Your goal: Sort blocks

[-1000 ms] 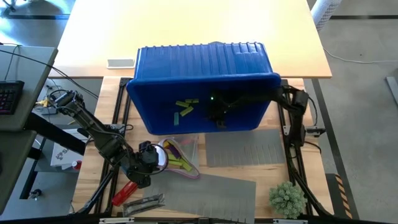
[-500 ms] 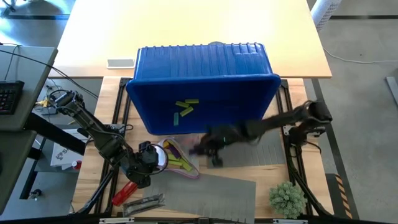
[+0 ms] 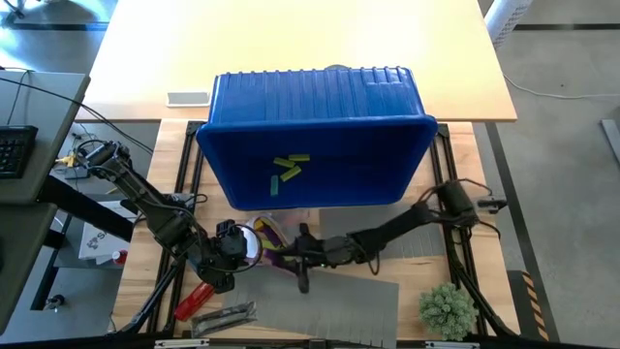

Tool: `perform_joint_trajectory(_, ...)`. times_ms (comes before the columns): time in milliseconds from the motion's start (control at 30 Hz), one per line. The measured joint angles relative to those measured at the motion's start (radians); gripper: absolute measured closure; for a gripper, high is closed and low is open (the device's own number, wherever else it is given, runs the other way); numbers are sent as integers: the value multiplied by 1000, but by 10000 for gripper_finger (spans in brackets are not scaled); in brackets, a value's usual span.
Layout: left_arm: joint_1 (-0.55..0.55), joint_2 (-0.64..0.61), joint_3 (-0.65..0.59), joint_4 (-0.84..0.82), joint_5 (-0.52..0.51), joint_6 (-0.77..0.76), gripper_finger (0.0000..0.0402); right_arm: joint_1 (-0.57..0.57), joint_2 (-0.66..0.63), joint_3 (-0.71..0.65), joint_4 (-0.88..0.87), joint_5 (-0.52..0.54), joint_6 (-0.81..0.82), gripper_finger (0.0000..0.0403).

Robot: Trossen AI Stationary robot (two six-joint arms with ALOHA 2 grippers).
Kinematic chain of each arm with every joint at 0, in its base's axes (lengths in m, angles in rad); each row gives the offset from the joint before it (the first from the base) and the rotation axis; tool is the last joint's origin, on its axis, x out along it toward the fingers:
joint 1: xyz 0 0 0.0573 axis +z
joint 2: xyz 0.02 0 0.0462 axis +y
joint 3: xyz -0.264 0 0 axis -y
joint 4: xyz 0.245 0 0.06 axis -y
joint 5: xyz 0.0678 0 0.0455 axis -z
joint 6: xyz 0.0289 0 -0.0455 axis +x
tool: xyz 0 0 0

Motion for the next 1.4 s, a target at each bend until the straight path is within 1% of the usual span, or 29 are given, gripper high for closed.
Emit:
perform_joint_trajectory(67,0,0,0,0,0,0,378,-16,37,0,22,5,21,316)
perform_joint_trajectory(133,0,0,0,0,0,0,378,-31,60,6,1,42,24,310)
perform_joint_trajectory(200,0,0,0,0,0,0,378,-45,65,14,-36,68,27,283)
perform_joint_trajectory(367,0,0,0,0,-1,0,378,-64,59,34,-57,86,-12,191)
perform_joint_trajectory(433,0,0,0,0,-2,0,378,-73,49,39,-70,82,-31,165)
perform_joint_trajectory(500,0,0,0,0,-1,0,378,-80,28,41,-76,86,-57,151)
perform_joint_trajectory(600,0,0,0,0,-2,0,378,-82,-36,42,-121,90,-145,145)
perform_joint_trajectory(733,0,0,0,0,-1,0,378,-83,-155,45,-271,113,-249,144)
perform_joint_trajectory(833,0,0,0,0,-1,0,378,-117,-218,45,-402,160,-267,143)
perform_joint_trajectory(967,0,0,0,0,-1,0,378,-184,-235,45,-526,186,-251,142)
perform_joint_trajectory(1100,0,0,0,0,0,0,378,-273,-187,45,-559,180,-187,142)
perform_joint_trajectory(1167,0,0,0,0,0,0,378,-319,-143,45,-534,181,-134,142)
perform_joint_trajectory(1267,0,0,0,0,0,0,378,-375,-59,43,-433,177,-53,142)
perform_joint_trajectory(1400,0,0,0,0,-1,0,378,-425,81,61,-247,174,37,142)
